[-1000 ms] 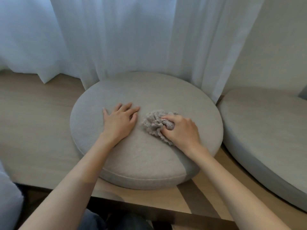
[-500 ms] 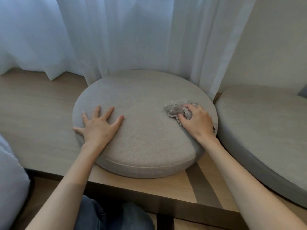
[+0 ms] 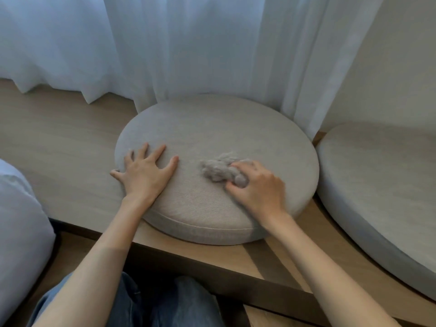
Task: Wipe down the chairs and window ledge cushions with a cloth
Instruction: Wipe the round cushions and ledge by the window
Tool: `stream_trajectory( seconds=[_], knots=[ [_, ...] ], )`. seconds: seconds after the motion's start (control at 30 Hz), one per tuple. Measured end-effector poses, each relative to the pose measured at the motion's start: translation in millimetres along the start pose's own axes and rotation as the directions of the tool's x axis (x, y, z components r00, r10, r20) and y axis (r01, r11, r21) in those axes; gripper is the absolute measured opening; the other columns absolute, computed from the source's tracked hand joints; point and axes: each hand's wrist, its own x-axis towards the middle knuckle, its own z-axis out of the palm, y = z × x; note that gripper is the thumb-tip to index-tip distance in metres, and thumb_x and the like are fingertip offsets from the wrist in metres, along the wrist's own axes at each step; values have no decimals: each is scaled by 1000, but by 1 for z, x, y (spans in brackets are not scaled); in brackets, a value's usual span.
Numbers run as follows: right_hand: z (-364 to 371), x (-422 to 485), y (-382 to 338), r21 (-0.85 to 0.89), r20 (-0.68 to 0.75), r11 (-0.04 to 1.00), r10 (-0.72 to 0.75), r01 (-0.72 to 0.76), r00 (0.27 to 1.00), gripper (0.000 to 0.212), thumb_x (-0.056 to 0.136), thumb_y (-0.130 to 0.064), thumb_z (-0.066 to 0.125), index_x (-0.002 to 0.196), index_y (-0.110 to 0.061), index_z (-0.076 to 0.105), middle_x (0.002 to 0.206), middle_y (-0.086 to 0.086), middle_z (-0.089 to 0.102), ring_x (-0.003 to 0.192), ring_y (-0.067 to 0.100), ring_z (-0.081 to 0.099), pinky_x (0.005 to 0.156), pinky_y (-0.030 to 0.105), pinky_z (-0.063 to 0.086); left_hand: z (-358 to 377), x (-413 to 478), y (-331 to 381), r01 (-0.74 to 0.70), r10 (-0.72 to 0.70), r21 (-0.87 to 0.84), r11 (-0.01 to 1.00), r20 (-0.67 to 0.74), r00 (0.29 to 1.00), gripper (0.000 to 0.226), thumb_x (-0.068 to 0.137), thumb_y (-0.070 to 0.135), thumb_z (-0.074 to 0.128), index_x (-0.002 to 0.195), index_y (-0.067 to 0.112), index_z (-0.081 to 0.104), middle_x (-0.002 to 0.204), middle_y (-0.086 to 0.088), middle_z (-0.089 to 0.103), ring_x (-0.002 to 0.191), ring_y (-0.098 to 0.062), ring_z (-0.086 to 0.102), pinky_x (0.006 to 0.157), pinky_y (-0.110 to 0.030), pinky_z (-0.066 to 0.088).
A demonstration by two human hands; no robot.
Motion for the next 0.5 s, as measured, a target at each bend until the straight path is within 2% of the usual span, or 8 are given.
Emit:
stream_trajectory(
  seconds=[0.07,0.13,0.2,0.37,0.5],
  knots=[
    [-14,10,41,-55,-66,993,105,-109,992,34,79,-44,68,111,-31,68,109,-1,67,89,24,64,65,25,42,1,0,-2,-4,3,-6,1000,-27,1000,63,82,78,33,137,48,40,154,6,27,140,-25,19,102,-65,17],
    [-26,18,74,-66,-139,970,225,-236,964,37,79,-43,68,113,-29,68,110,2,66,95,27,63,68,26,38,3,2,-3,13,-13,-59,998,-10,1000,64,81,78,37,137,48,40,155,7,26,142,-24,16,101,-70,16],
    [-29,19,86,-33,-173,954,289,-299,942,37,80,-43,67,114,-29,67,110,3,65,97,26,62,70,25,36,3,3,-3,22,-21,-107,994,5,1000,65,79,77,41,137,47,40,155,6,24,143,-24,13,100,-73,16],
    [-17,-1,53,49,-194,974,226,-220,955,27,76,-41,73,101,-30,72,90,-1,71,80,20,65,63,21,33,1,-2,0,28,-32,-163,986,-17,999,65,79,73,49,136,41,46,156,2,25,144,-25,13,101,-72,16],
    [-8,-16,10,115,-81,988,114,-104,990,31,76,-41,73,104,-31,72,96,-5,71,83,16,66,62,22,41,-7,-5,3,74,-102,-307,949,-75,992,57,80,58,64,129,30,58,158,-3,20,145,-25,14,107,-69,13]
  ],
)
